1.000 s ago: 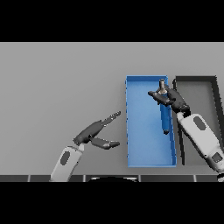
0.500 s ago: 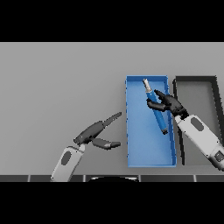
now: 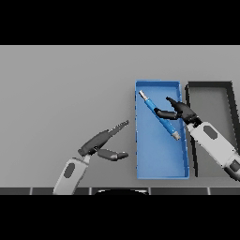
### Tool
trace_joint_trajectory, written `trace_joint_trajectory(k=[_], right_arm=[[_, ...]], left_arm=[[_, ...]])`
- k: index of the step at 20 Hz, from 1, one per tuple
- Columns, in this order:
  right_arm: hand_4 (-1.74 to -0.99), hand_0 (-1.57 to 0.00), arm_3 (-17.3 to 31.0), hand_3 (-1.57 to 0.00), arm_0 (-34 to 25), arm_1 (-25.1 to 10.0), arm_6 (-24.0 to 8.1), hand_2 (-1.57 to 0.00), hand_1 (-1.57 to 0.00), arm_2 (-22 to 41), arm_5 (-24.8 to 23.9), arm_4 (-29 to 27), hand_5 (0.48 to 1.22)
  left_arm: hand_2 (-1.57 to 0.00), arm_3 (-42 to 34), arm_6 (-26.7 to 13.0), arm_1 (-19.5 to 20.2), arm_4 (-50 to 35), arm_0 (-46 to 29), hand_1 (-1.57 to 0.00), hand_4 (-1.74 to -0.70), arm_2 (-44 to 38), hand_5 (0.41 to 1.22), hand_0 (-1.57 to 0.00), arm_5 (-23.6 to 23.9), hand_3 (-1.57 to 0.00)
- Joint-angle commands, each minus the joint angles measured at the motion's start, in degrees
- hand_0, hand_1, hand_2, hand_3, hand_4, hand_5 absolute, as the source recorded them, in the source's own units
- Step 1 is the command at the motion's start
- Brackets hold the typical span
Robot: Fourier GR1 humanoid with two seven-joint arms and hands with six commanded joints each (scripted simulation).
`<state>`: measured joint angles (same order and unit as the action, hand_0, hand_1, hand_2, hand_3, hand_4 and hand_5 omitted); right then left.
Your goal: Pick up the blue pipe and place it into the blue bin.
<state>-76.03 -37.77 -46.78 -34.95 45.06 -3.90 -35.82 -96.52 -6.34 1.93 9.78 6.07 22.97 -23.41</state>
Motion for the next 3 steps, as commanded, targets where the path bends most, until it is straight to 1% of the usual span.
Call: trace_joint_trajectory(k=[1,3], right_arm=[[-1.022,-0.01,0.22,0.00,-0.18,0.06,0.16,-0.01,-0.01,0.31,0.21,0.53,0.655],[-1.022,-0.01,-0.25,0.00,-0.54,-0.46,0.00,-0.01,-0.01,0.75,0.01,-0.25,0.643]], left_arm=[[0.00,-0.50,0.20,0.13,0.11,-0.59,0.00,-0.88,0.33,0.431,0.00,-0.07,0.00],[0.00,-0.68,0.83,0.55,0.33,-1.45,0.00,-0.88,0.55,0.431,0.00,-0.20,0.00]])
